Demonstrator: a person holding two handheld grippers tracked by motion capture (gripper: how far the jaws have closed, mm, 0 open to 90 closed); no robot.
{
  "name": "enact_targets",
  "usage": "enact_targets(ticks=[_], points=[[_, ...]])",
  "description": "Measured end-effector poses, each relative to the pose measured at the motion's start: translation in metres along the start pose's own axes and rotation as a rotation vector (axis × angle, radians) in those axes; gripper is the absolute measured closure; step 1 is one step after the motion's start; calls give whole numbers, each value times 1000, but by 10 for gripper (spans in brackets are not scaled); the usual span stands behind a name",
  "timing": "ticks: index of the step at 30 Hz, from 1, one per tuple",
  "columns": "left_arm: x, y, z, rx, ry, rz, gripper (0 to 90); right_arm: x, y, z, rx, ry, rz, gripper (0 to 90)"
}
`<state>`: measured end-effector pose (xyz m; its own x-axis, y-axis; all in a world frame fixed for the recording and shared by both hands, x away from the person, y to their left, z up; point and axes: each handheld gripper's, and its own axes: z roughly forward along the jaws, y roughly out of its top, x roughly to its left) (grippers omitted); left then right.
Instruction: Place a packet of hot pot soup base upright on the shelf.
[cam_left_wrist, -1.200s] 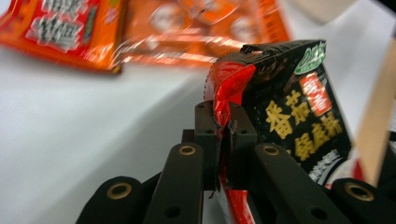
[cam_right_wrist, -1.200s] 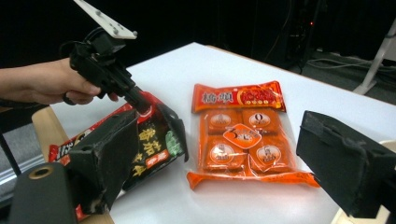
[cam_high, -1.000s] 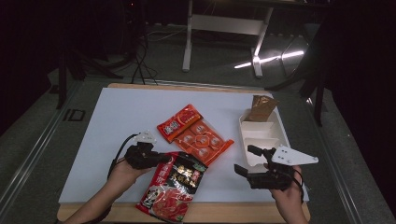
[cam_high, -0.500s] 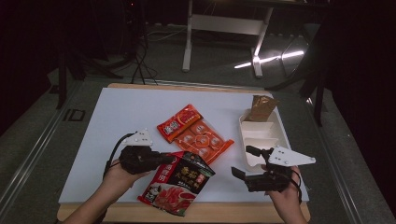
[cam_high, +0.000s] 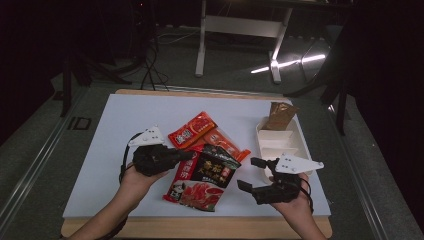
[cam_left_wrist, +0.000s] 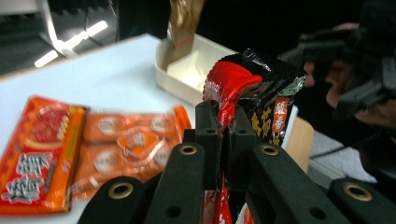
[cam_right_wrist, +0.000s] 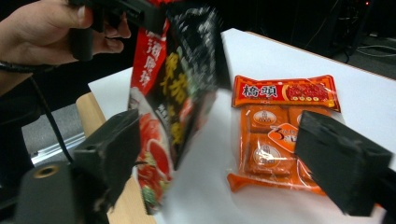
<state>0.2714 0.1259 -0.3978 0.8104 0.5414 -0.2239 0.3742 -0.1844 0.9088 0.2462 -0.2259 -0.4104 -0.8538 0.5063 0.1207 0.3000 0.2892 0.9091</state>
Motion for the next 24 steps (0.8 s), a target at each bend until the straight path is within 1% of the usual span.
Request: enact_targets(ticks=[1, 2, 3, 4, 5, 6, 7, 8, 10, 11, 12, 13, 14, 15, 16, 17, 18, 20, 21, 22, 24], points=[[1, 1, 1, -18, -11, -5, 871, -1, 1, 3, 3, -2, 0, 180], [1, 3, 3, -37, -17, 5, 871, -2, 3, 5, 8, -6, 4, 229], [1, 4, 4, -54, -11, 2, 871, -3, 5, 6, 7, -3, -2, 236], [2, 6, 6, -68, -26, -3, 871, -4, 7, 8, 5, -6, -4, 249], [2, 7, 7, -83, -27, -2, 871, -5, 10, 9, 5, 2, -1, 315], [2, 9, 10, -94, -26, -12, 871, -6, 13, 10, 6, 7, -5, 341], [3, 10, 11, -101, -36, -11, 871, -7, 16, 11, 0, -1, -5, 360], [2, 11, 14, -113, -33, -8, 871, -8, 18, 12, 4, 4, -6, 416], [2, 12, 15, -118, -36, -7, 871, -10, 22, 12, 0, 2, -10, 432], [1, 13, 19, -137, -46, -3, 871, -11, 23, 12, -10, -1, -8, 450], [1, 14, 21, -144, -48, -4, 871, -14, 29, 13, -13, 10, -5, 508], [1, 14, 23, -153, -53, 0, 871, -14, 31, 12, -23, 1, -7, 530], [0, 15, 25, -150, -51, 2, 870, -15, 33, 12, -24, 6, -5, 557], [0, 15, 27, -159, -47, -1, 870, -17, 35, 12, -34, 7, -3, 567], [-1, 15, 28, -168, -53, -2, 870, -18, 37, 11, -46, 0, 3, 595], [-1, 16, 29, -168, -55, -1, 870, -19, 39, 11, -47, 5, 12, 610], [-1, 16, 30, -174, -54, -4, 870, -20, 40, 11, -50, 0, 19, 628], [0, 16, 32, -174, -55, -8, 869, -22, 42, 10, -55, -12, 24, 693], [0, 16, 32, -177, -55, -9, 869, -23, 42, 9, -54, -4, 33, 700], [1, 16, 33, -172, -58, -13, 869, -27, 42, 9, -58, 14, 52, 699], [1, 15, 35, -172, -56, -16, 867, -30, 43, 10, -60, 12, 60, 713]])
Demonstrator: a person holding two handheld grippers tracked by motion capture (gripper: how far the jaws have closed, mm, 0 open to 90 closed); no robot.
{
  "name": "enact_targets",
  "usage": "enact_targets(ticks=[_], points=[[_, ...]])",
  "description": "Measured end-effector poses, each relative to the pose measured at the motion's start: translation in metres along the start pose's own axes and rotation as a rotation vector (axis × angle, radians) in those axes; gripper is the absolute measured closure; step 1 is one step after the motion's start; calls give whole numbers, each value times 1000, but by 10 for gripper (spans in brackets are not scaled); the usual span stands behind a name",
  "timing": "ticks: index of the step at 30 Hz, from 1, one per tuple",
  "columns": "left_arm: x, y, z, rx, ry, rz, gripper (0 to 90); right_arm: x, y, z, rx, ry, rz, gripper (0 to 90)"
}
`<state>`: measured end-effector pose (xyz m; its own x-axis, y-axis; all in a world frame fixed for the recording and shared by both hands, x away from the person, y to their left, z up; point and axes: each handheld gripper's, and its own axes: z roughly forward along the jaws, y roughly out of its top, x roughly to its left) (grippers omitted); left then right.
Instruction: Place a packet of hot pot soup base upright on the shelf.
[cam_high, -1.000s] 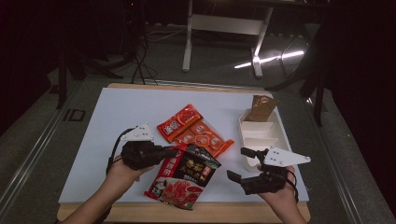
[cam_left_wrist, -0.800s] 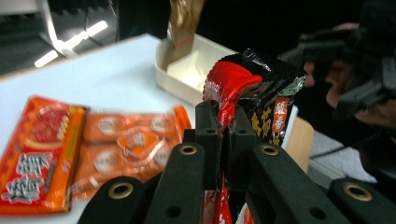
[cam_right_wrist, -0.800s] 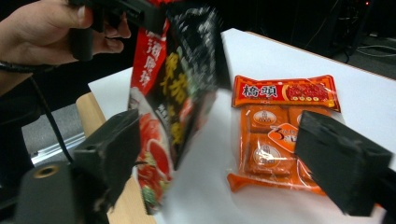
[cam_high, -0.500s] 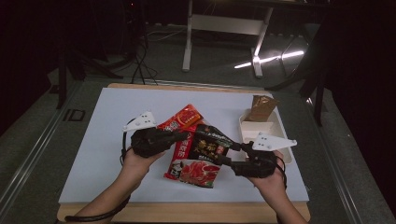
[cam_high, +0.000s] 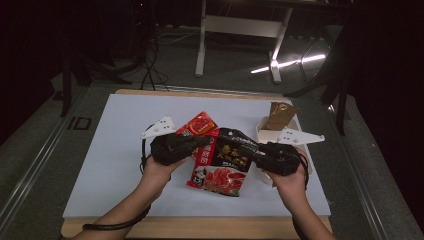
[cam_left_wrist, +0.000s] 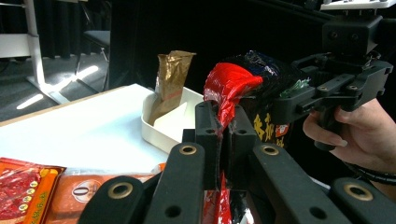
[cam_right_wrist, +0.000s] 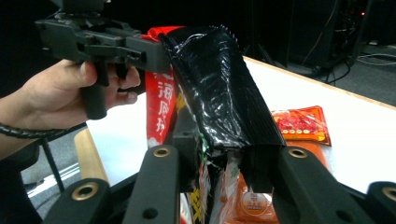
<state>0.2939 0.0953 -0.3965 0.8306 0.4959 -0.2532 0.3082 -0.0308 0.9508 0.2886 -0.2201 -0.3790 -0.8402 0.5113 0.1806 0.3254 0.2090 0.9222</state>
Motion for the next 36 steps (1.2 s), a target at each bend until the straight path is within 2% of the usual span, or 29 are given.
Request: enact_targets(ticks=[4, 6, 10, 13, 14, 15, 16, 17, 18, 20, 21, 23, 24, 28, 34, 36], points=[[4, -1, 0, 5, -13, -7, 862, 0, 3, 1, 21, -5, -32, 761], [3, 0, 0, 1, -19, 4, 858, 1, 5, 0, 23, -5, -43, 771], [2, 4, -2, -11, -41, 6, 802, 2, 12, -6, 7, 2, -58, 775], [4, 7, -3, -34, -71, 1, 674, 3, 18, -12, -11, -6, -81, 773], [4, 9, -4, -29, -58, 8, 597, 3, 20, -13, -14, -17, -93, 773], [4, 9, -6, -33, -46, 16, 552, 2, 22, -15, -19, -24, -100, 773], [5, 9, -8, -43, -53, 18, 542, 1, 24, -17, -19, -26, -103, 772], [6, 9, -9, -43, -47, 18, 479, 0, 25, -19, -19, -35, -104, 773], [6, 9, -9, -35, -46, 9, 398, -2, 27, -21, -23, -38, -101, 772], [9, 8, -10, -32, -66, -11, 295, -7, 29, -26, -35, -42, -89, 773], [9, 6, -11, -31, -50, -10, 241, -8, 31, -28, -40, -50, -88, 773], [10, 2, -11, -2, -33, 24, 135, -10, 33, -33, -53, -58, -92, 772], [11, 0, -12, 6, -22, 36, 129, -11, 35, -35, -57, -68, -96, 772], [15, -9, -16, -5, -10, 3, 18, -17, 42, -44, -71, -96, -98, 772], [25, -23, -31, -37, 7, -31, 17, -33, 52, -61, -91, -145, -97, 772], [27, -28, -36, -22, 27, -25, 18, -38, 54, -65, -99, -159, -92, 771]])
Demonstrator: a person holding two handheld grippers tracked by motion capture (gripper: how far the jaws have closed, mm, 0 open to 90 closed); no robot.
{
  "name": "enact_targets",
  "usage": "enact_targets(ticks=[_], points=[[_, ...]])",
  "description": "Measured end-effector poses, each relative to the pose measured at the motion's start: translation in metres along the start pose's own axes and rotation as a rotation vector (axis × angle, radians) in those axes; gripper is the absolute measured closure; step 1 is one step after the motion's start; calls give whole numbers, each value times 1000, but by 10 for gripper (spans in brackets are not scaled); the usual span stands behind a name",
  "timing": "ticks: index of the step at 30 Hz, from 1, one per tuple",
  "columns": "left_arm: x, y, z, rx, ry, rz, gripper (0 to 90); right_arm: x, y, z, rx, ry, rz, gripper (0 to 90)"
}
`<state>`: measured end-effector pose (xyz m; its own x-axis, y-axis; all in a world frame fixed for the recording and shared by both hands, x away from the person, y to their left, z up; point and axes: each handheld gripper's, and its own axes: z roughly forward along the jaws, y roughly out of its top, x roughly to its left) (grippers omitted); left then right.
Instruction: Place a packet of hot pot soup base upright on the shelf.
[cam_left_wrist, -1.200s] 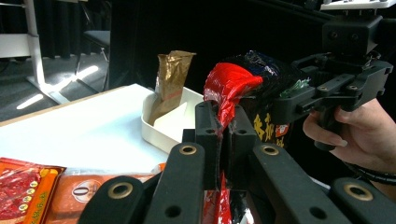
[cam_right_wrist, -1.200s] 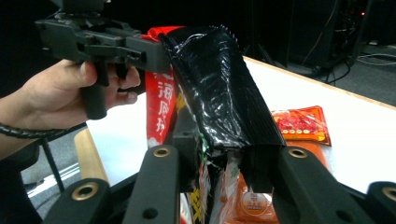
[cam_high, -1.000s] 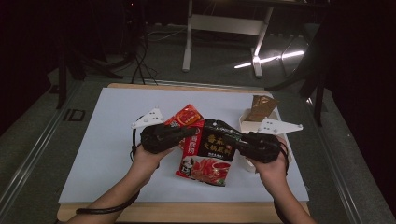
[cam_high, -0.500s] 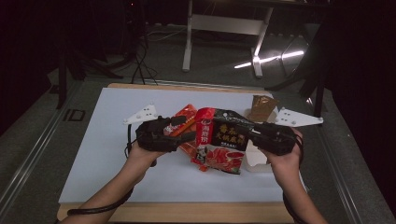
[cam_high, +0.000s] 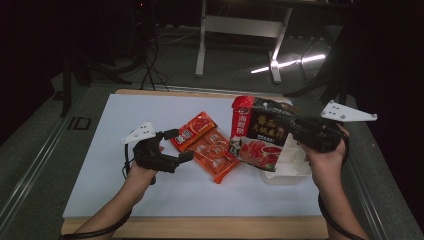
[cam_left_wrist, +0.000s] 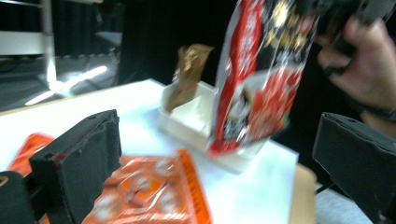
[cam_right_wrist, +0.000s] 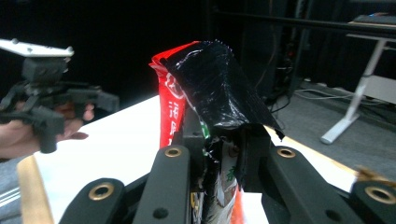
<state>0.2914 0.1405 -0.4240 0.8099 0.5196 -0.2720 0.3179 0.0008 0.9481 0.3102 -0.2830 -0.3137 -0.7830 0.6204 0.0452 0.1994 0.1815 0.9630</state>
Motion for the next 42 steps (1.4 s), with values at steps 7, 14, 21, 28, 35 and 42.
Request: enact_targets(ticks=[7, 14, 21, 28, 35, 42], points=[[7, -18, -15, 37, 61, 38, 18, -29, 5, -13, -8, -50, -1, 771], [14, -36, -28, 48, 102, 38, 18, -57, 5, -22, -27, -67, -24, 769], [20, -52, -37, 60, 114, 17, 18, -85, -1, -28, -38, -84, -7, 769], [23, -64, -44, 37, 130, 17, 18, -112, -13, -29, -31, -111, 10, 768], [24, -73, -41, 51, 149, 29, 18, -136, -32, -23, -19, -118, 63, 766], [24, -75, -39, 46, 142, 24, 18, -145, -44, -13, 15, -132, 18, 766]])
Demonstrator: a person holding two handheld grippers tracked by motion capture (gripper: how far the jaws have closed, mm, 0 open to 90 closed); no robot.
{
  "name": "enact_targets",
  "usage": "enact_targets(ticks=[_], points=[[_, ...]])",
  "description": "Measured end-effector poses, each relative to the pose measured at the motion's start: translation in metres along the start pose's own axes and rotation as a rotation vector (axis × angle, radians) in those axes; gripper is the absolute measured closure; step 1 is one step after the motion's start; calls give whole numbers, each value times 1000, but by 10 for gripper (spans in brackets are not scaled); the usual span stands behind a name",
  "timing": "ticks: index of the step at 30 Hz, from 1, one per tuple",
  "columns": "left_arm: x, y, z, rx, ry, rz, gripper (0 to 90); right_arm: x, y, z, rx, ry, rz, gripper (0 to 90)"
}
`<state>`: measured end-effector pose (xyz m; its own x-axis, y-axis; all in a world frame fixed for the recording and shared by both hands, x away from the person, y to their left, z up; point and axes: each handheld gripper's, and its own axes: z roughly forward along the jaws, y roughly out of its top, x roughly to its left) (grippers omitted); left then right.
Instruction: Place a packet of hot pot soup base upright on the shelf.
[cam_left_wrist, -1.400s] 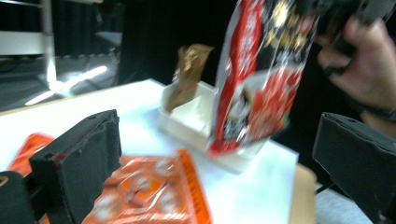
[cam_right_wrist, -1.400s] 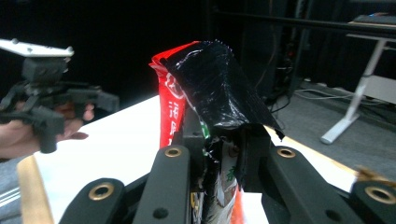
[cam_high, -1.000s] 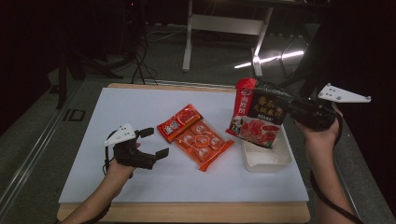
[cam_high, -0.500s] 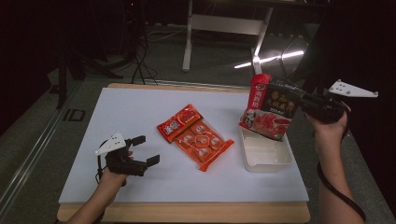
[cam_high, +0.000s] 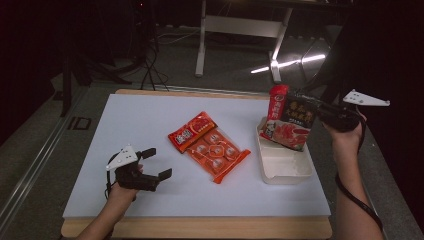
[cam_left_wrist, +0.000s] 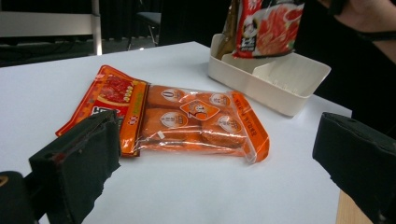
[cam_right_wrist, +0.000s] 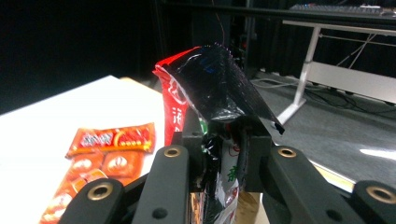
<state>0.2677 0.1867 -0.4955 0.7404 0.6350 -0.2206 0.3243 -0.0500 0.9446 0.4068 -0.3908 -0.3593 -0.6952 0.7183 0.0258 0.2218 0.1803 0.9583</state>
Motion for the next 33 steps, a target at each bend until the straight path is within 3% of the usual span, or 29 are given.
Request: enact_targets(ticks=[5, 9, 16, 18, 25, 33], points=[[1, -1, 0, 4, 0, -3, 18, 2, -6, 9, 36, -35, -32, 765], [2, -2, 0, 1, 0, -6, 18, 4, -10, 17, 52, -22, -59, 762], [1, -3, 0, 7, -3, -9, 18, 8, -14, 25, 52, 25, -40, 752], [1, -3, 0, 8, -5, -5, 18, 11, -20, 32, 74, 44, -42, 747], [2, -4, 0, 7, -3, -13, 18, 12, -33, 29, 44, 40, -6, 740], [2, -5, 1, 15, 0, -10, 18, 6, -56, 22, 46, 31, 37, 732]])
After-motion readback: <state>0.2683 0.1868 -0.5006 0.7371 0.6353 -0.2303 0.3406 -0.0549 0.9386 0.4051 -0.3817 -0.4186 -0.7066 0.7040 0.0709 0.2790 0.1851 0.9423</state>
